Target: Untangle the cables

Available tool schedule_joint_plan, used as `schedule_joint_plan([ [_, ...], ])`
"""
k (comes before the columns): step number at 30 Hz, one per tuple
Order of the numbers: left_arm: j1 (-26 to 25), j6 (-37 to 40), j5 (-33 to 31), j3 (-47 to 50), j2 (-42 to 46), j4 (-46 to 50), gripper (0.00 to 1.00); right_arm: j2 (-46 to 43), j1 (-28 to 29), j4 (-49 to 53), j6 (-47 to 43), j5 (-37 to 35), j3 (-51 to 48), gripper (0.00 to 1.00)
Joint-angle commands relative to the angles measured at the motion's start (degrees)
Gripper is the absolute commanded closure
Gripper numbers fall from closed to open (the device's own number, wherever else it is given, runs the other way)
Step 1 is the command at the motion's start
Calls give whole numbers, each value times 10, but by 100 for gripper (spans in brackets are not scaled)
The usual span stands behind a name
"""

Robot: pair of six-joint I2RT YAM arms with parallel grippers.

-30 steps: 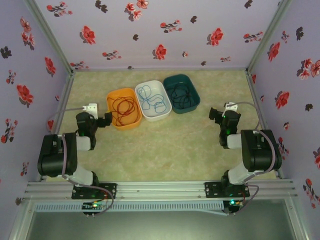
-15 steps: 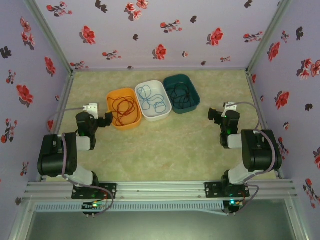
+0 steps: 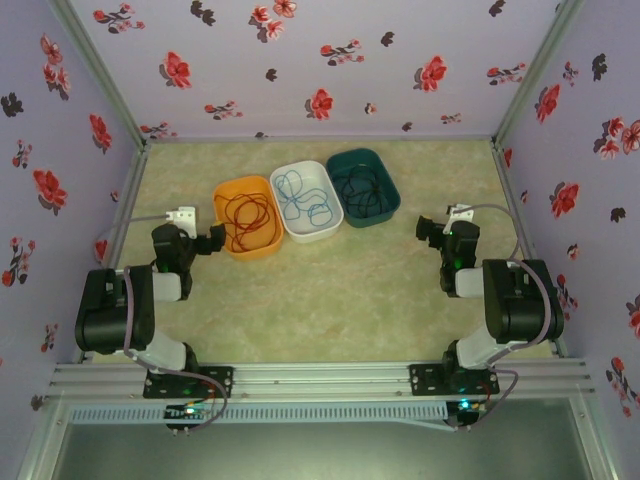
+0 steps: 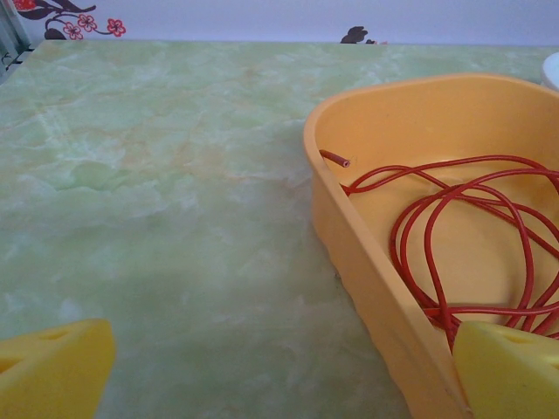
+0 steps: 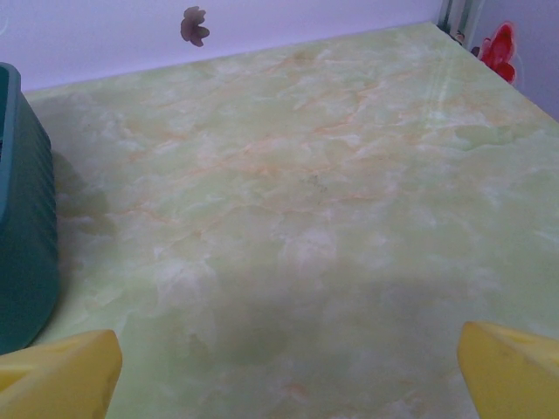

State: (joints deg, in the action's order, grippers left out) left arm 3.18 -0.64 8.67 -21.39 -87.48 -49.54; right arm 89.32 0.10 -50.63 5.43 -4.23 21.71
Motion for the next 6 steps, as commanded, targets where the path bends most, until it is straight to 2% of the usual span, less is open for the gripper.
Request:
schedule_joint_plan([
  [1,3,15,8,-3,-8,-24,0,1,-4,2,-9,3,8,1],
  [6,2,14,9,-2,-7,-25,0,1,-3,2,-9,3,8,1],
])
